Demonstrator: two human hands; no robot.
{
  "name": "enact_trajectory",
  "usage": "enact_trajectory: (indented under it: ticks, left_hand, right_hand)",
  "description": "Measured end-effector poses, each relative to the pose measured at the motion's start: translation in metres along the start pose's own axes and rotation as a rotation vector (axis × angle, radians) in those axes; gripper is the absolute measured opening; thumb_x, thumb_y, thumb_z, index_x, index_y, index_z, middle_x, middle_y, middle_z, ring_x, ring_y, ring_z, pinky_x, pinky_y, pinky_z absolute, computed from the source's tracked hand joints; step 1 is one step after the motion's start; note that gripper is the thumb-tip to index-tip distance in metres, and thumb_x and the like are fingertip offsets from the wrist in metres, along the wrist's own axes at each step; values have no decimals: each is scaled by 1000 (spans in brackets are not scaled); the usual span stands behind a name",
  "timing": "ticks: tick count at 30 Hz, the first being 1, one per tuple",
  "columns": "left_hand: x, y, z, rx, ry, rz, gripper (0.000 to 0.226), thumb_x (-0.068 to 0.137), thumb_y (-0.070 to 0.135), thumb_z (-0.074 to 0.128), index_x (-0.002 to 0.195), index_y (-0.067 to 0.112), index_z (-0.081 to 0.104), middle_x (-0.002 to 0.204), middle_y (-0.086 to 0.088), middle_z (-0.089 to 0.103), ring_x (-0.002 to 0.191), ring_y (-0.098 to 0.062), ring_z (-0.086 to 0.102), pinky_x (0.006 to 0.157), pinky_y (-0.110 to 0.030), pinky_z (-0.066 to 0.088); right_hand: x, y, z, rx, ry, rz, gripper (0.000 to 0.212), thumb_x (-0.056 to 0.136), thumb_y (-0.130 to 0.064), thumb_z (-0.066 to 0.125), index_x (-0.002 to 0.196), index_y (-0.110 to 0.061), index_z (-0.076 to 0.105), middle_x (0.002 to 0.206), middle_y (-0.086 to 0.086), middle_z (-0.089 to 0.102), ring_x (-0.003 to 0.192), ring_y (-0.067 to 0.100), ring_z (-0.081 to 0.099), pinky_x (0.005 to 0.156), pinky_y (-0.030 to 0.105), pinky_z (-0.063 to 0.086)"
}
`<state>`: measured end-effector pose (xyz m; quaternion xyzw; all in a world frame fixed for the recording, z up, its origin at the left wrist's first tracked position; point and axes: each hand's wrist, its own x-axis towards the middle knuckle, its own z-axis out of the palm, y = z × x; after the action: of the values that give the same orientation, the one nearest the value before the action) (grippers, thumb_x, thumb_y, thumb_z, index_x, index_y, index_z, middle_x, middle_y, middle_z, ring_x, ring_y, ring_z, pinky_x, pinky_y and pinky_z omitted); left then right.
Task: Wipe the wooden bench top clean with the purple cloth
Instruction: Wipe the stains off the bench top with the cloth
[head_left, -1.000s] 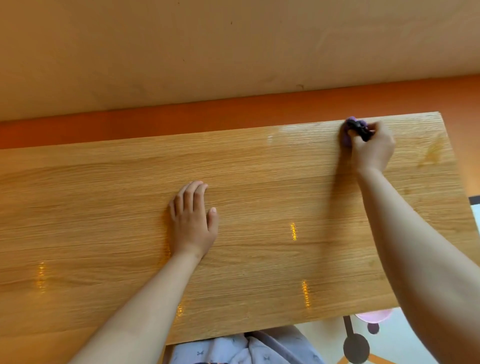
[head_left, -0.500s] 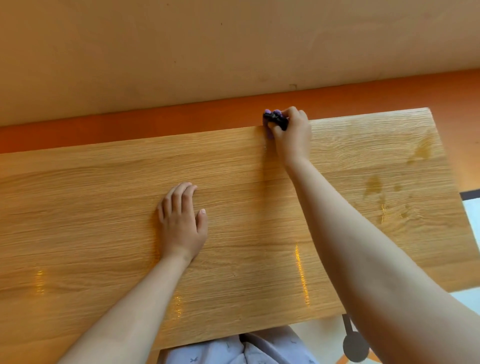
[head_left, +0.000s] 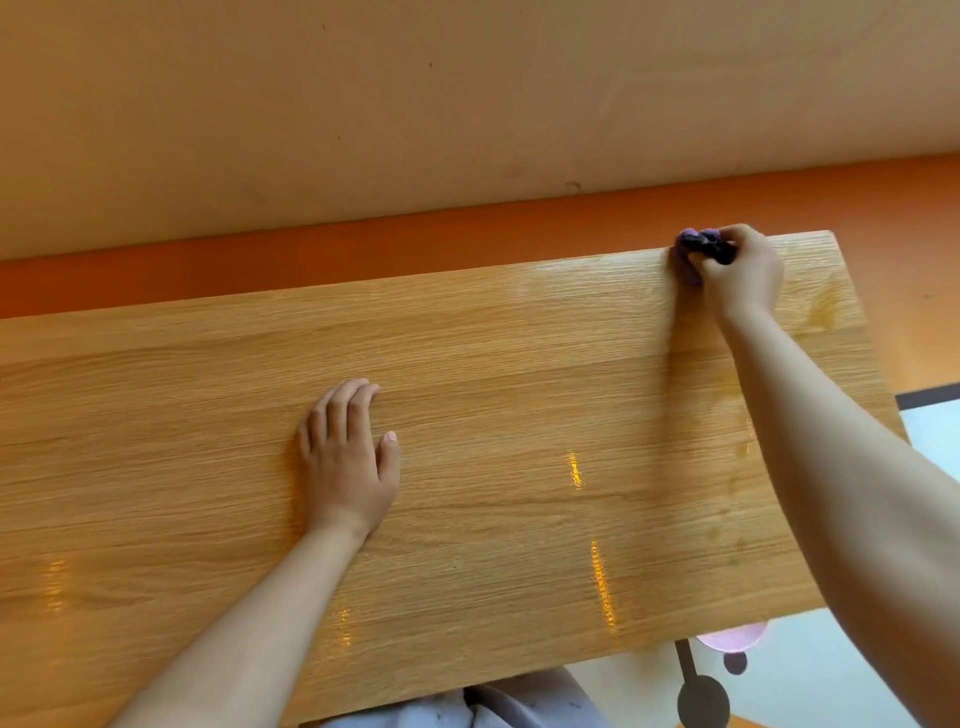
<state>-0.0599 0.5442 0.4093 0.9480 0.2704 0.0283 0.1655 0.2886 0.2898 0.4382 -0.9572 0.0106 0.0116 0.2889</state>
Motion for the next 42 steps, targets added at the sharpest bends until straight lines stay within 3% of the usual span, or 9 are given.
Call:
enact_trajectory:
  ticks: [8,13,20,24,28,33,38,42]
  left_hand:
    - [0,0,0,9,-5,4,50,84,30,43,130,9,48,137,-9,47,129,-28,36,106,-46,26]
    - [0,1,0,18,-11,6,51,84,31,42,130,9,47,137,-9,46,128,-29,37,105,-46,27]
    - [-1,1,0,11,-5,1,51,84,30,43,130,9,47,137,-10,46,128,-29,36,105,-46,26]
    - [0,0,1,11,-6,0,50,84,29,44,130,9,47,138,-9,45,129,-29,35,106,-45,25]
    - [0,0,2,9,4,6,50,84,28,45,130,9,47,138,-9,45,129,-29,36,106,-45,25]
    - [0,0,2,14,9,3,51,83,29,44,130,9,47,137,-9,45,129,-30,37,106,-46,26]
    - [0,-1,1,16,19,15,51,83,29,44,129,9,47,137,-10,45,128,-31,37,106,-46,25]
    - [-1,0,2,-6,41,21,50,82,27,45,128,8,47,136,-11,46,127,-32,37,104,-48,26]
  right_hand:
    - [12,-22,-9,-69,-315,-348,31,78,-9,72,108,-13,69,111,8,68,104,22,59,88,27,43]
    - [-34,4,-28,-64,-468,-466,30,74,-1,74,103,-7,69,98,11,68,87,17,55,76,29,40]
    - [-114,53,-67,-131,-633,-505,36,67,2,79,100,-11,71,94,-2,65,87,19,58,79,34,47]
    - [-89,38,-56,-122,-574,-553,31,69,3,77,99,-5,70,89,8,66,83,26,57,75,40,47]
    - [-26,8,-23,-81,-427,-500,29,77,-1,71,105,-3,68,100,14,66,90,23,55,77,27,36]
    - [18,-11,4,-35,-262,-428,31,79,-14,70,110,-10,68,111,7,67,103,21,59,84,21,39]
    - [-21,14,-12,-10,-290,-434,30,78,-7,71,108,-6,67,106,12,67,99,25,59,80,20,40]
    - [-98,57,-45,-58,-312,-465,33,73,2,72,104,-8,69,98,8,67,91,19,55,79,32,44]
